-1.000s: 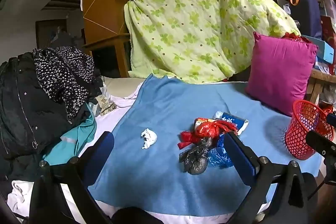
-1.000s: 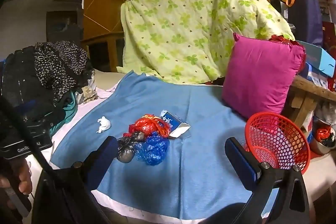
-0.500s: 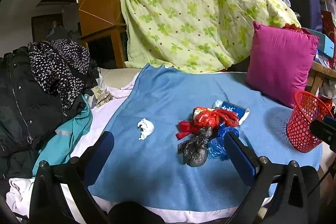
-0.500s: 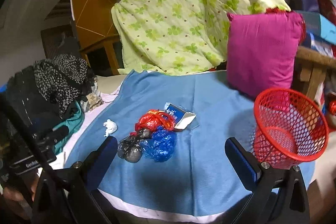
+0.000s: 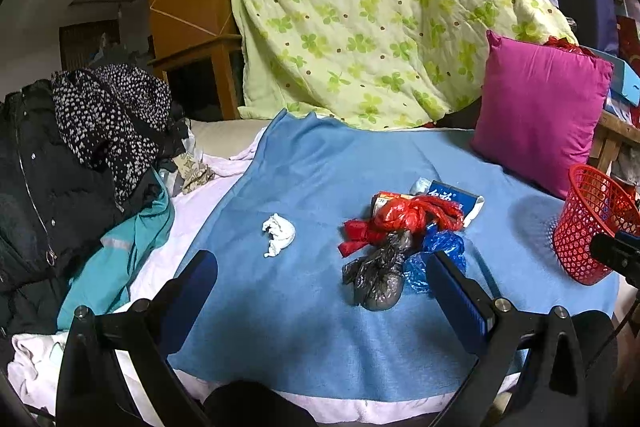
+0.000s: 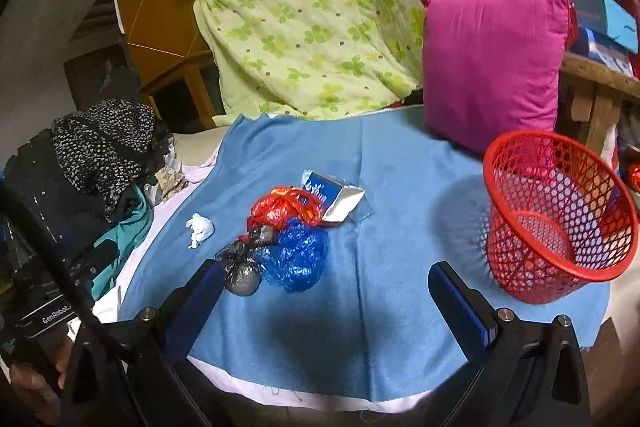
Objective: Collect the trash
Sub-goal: 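Move both tools toward the pile of plastic bags on the blue cloth, then grasp the black plastic bag with the left tool while the right tool grasps the blue bag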
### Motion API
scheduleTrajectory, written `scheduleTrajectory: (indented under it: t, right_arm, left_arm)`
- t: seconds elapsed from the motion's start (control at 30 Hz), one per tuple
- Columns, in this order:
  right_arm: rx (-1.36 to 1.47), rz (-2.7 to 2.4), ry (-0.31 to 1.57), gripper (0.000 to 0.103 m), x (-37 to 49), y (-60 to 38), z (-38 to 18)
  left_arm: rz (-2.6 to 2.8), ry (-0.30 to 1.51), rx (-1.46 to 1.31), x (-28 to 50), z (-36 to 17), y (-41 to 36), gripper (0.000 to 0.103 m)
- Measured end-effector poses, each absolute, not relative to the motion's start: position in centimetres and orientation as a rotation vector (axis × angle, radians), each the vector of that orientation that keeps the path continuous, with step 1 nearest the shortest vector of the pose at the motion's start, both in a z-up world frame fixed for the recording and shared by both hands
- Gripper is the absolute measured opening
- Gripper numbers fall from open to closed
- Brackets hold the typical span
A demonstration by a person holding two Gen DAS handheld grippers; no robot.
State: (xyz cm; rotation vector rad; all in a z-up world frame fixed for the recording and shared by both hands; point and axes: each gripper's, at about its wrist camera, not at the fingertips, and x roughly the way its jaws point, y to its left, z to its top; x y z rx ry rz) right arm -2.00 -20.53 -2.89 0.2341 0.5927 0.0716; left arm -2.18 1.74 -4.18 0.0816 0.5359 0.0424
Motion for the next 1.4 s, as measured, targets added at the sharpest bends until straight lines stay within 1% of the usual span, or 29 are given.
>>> scheduleTrajectory:
  t: [0.37,0.57,0.63,0.67,0.8,0.97,1.03,1.07,1.17,1.2,1.23,1.3,1.4]
  right_arm:
    - [0.272,0.146,0.735,0.103,2.0,-19.3,-6.5]
    - [0.238,0.164,0.807,0.103,4.9,-17.7,-9.0]
    - [0.243,0.177,0.825,0.101,6.3,-17.3,-9.9]
    - [0.246,0.183,0.831,0.099,6.9,-17.2,-10.3]
    - [0.267,0.211,0.866,0.084,9.4,-16.6,-12.1]
    - [0.271,0.209,0.905,0.071,12.9,-15.9,-14.5]
    - [0.301,0.215,0.927,0.068,14.2,-15.8,-15.4]
    - [0.308,0.215,0.933,0.066,14.6,-15.8,-15.7]
    - [0.317,0.219,0.975,0.055,16.1,-15.2,-17.1]
    - [0.314,0.224,0.982,0.051,16.4,-15.1,-17.5]
    - [0.315,0.233,0.984,0.051,16.6,-15.0,-17.7]
    - [0.316,0.241,0.978,0.045,16.5,-15.2,-17.9]
    - [0.294,0.251,0.954,0.043,15.8,-15.4,-17.6]
  left_arm:
    - [0.046,0.632,0.045,0.9,-8.8,4.6,0.103]
    - [0.036,0.676,0.036,2.6,-11.1,5.5,0.103]
    - [0.015,0.687,0.029,3.3,-11.7,5.5,0.103]
    - [-0.002,0.697,0.026,3.8,-12.1,5.5,0.103]
    - [-0.046,0.729,0.016,5.1,-13.0,5.5,0.103]
    - [-0.090,0.748,0.017,6.1,-13.8,5.1,0.103]
    - [-0.108,0.753,0.022,6.4,-14.0,4.8,0.103]
    - [-0.128,0.756,0.026,6.6,-14.1,4.5,0.101]
    - [-0.179,0.760,0.037,7.4,-14.2,3.8,0.097]
    - [-0.189,0.761,0.039,7.6,-14.2,3.6,0.092]
    - [-0.201,0.766,0.044,8.0,-14.3,3.4,0.089]
    - [-0.227,0.785,0.046,8.8,-14.5,2.8,0.078]
    - [-0.270,0.821,0.036,9.9,-15.2,1.9,0.077]
